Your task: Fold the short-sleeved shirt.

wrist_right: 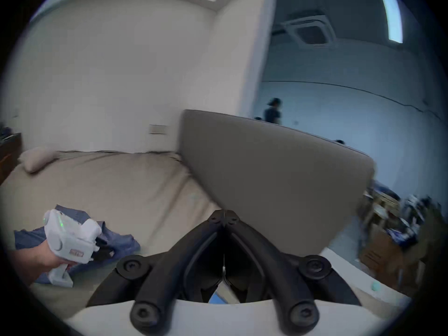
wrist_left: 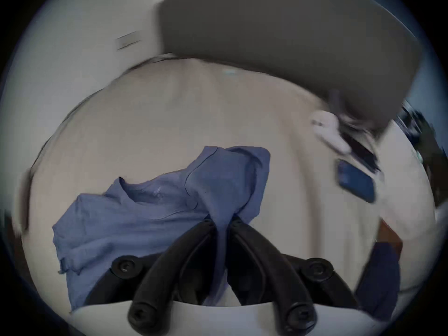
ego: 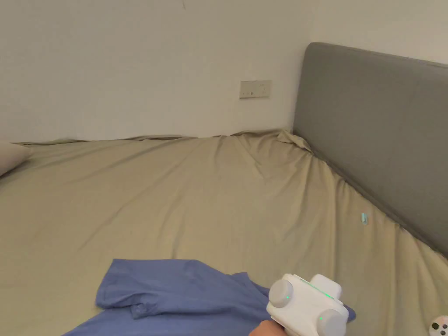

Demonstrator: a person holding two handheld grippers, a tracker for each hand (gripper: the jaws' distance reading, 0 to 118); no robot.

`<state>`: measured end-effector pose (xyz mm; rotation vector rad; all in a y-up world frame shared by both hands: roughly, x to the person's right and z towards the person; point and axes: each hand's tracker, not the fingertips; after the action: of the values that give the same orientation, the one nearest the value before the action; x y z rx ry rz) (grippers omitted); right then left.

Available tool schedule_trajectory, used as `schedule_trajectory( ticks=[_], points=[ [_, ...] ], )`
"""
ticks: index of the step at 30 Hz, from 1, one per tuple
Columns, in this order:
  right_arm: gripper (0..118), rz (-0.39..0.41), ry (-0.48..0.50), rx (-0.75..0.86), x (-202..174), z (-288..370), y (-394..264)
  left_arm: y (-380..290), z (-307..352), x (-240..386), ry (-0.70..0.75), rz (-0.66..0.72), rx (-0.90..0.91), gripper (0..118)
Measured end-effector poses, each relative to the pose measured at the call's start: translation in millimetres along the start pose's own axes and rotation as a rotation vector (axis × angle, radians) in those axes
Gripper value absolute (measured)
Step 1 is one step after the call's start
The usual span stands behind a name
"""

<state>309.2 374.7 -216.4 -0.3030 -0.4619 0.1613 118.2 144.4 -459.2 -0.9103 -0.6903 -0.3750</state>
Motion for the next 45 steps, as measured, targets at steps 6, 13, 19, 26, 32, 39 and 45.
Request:
schedule_trajectory(
  ticks=[6, 13, 19, 26, 32, 39, 45],
  points=[
    [2, -0.016, -0.028, -0.040, 35.9, 32.2, -29.1, -22.0, 14.5, 154.2, -0.203, -0.252, -0.063, 4],
    [2, -0.008, 0.182, -0.021, -10.9, 28.2, -24.9, -49.4, 7.1, 161.4, -0.179, -0.123, -0.077, 55],
    [2, -0.053, 0.405, 0.058, -51.3, 28.1, -1.6, -45.8, 142.9, 27.9, -0.270, 0.124, 0.286, 116],
    [2, -0.153, 0.756, 0.086, -134.5, 31.6, 2.4, -213.1, 347.5, -106.3, 0.419, 0.432, 0.383, 31],
    [2, -0.084, 0.903, 0.001, -196.5, 48.2, -12.5, -343.5, 371.9, -136.1, 0.506, 0.905, 0.358, 0],
    [2, -0.083, 0.932, -0.048, -228.4, 47.9, -22.0, -321.8, 318.9, -178.2, 0.541, 0.794, 0.308, 0],
    [2, -0.001, 0.877, -0.122, -241.9, 15.5, -36.6, -296.9, 194.0, -271.8, 0.545, 0.718, 0.023, 118]
  ],
)
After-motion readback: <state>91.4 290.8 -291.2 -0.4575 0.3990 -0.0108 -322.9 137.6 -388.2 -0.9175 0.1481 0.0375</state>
